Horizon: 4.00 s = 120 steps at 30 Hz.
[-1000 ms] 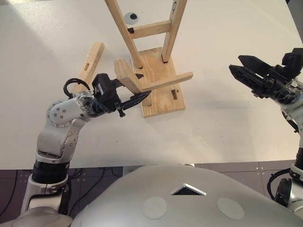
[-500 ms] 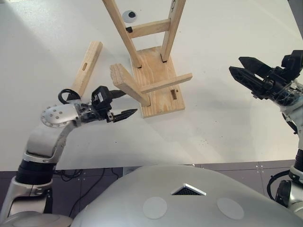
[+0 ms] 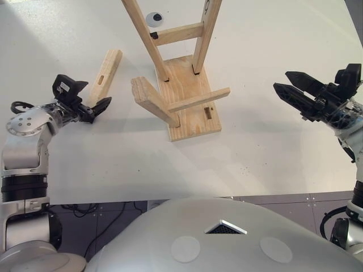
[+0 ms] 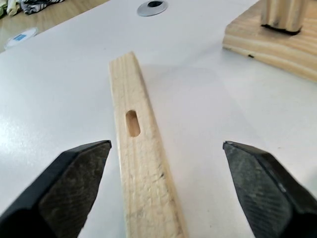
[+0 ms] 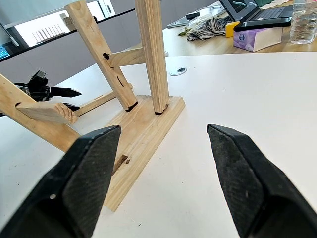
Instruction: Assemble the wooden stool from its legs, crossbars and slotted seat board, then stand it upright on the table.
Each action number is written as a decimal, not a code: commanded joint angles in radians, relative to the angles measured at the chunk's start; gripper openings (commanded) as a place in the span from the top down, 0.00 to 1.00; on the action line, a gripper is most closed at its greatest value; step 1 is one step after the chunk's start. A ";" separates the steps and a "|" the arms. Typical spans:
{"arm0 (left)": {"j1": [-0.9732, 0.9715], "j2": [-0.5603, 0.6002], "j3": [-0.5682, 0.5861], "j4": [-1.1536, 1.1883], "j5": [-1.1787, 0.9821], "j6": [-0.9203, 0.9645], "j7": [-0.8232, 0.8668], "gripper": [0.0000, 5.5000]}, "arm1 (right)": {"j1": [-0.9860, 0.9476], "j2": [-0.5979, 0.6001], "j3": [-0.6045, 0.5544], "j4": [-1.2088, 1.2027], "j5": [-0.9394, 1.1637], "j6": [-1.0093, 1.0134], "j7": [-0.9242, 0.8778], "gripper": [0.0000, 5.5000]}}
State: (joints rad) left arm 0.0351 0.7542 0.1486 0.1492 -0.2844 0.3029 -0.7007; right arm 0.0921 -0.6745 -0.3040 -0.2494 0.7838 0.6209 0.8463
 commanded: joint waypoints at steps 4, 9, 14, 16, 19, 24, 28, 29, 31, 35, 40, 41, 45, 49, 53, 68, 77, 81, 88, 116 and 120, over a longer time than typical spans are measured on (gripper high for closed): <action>-0.011 -0.037 0.015 0.139 0.030 -0.033 0.007 0.24 | -0.024 0.001 0.018 0.016 -0.023 -0.010 0.014 0.42; 0.013 -0.055 0.020 0.152 0.024 -0.021 -0.003 0.38 | -0.041 -0.007 0.025 0.032 -0.032 -0.009 0.026 0.42; 0.011 -0.061 0.029 0.129 0.015 -0.003 -0.007 0.50 | -0.045 -0.004 0.023 0.033 -0.035 -0.005 0.028 0.42; -0.004 -0.064 0.037 0.116 0.007 0.007 -0.001 0.54 | -0.047 0.001 0.019 0.032 -0.032 -0.004 0.022 0.42; -0.033 -0.075 0.044 0.078 -0.013 0.047 0.004 0.62 | -0.057 0.015 0.006 0.030 -0.015 0.002 0.005 0.42; -0.121 -0.120 0.134 0.042 -0.104 0.113 0.056 0.63 | -0.071 0.027 -0.009 0.034 -0.001 0.007 -0.012 0.42; -0.311 -0.208 0.299 -0.064 -0.334 0.165 0.156 0.64 | -0.112 0.063 -0.040 0.040 0.034 0.016 -0.068 0.42; -0.348 -0.225 0.310 -0.131 -0.422 0.194 0.135 0.64 | -0.133 0.077 -0.057 0.037 0.075 0.037 -0.091 0.42; -0.388 -0.240 0.306 -0.257 -0.591 0.271 0.078 0.64 | -0.167 0.096 -0.082 0.013 0.155 0.067 -0.119 0.42; -0.389 -0.234 0.272 -0.424 -0.867 0.425 -0.011 0.64 | -0.258 0.137 -0.094 -0.082 0.436 0.188 -0.256 0.42; -0.405 -0.247 0.174 -0.490 -0.985 0.515 -0.027 0.64 | -0.400 0.228 0.005 -0.199 0.693 0.199 -0.444 0.42; -0.406 -0.245 0.155 -0.489 -0.995 0.530 -0.038 0.64 | -0.428 0.251 0.030 -0.215 0.727 0.191 -0.475 0.42; -0.402 -0.244 0.113 -0.496 -1.051 0.576 -0.054 0.64 | -0.501 0.305 0.091 -0.218 0.778 0.156 -0.555 0.42; -0.394 -0.243 0.094 -0.517 -1.099 0.599 -0.050 0.64 | -0.530 0.329 0.125 -0.208 0.788 0.134 -0.589 0.42; -0.390 -0.242 0.083 -0.528 -1.132 0.608 -0.032 0.64 | -0.551 0.348 0.137 -0.193 0.813 0.108 -0.606 0.42; -0.383 -0.221 0.049 -0.513 -1.015 0.575 -0.009 0.48 | -0.543 0.340 0.141 -0.200 0.799 0.070 -0.580 0.63; -0.264 -0.138 0.125 -0.445 -0.920 0.553 -0.092 0.21 | -0.472 0.250 0.073 -0.135 0.604 0.062 -0.446 0.63; -0.198 -0.090 0.156 -0.392 -0.839 0.521 -0.142 0.10 | -0.418 0.231 0.068 -0.070 0.465 0.024 -0.364 0.63; 0.034 0.017 0.008 -0.359 -0.471 0.240 -0.420 0.04 | -0.358 0.241 0.102 0.080 0.254 -0.030 -0.202 0.63; -0.086 -0.139 -0.179 -0.421 -0.305 0.061 -0.416 0.46 | -0.205 0.130 0.236 0.176 -0.112 -0.158 0.191 0.63; -0.080 -0.110 -0.175 -0.404 -0.299 0.043 -0.455 0.57 | -0.220 0.064 0.264 0.197 -0.152 -0.185 0.265 0.63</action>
State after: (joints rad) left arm -0.0396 0.6149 -0.0338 -0.2726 -0.5996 0.3609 -1.1327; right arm -0.1288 -0.5488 -0.0735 -0.0808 0.7173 0.4311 1.0971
